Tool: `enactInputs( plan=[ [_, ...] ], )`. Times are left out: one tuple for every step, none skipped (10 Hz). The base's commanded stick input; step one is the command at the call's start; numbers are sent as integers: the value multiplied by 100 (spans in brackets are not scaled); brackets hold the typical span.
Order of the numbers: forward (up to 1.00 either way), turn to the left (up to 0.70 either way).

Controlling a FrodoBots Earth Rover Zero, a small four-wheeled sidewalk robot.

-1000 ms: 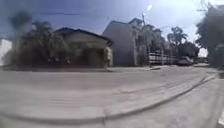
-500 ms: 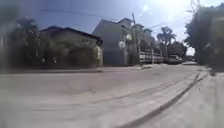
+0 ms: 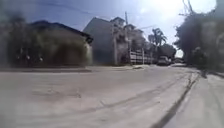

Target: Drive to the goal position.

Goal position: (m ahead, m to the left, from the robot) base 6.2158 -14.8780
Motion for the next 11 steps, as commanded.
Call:
enactInputs(
  plan=[
    [85,-34],
    [85,-34],
    [94,-38],
    [100,-40],
    [100,-40],
    [100,-40],
    [100,-40],
    [100,-40],
    [100,-40],
    [100,-40],
    [100,-40]
  ],
)
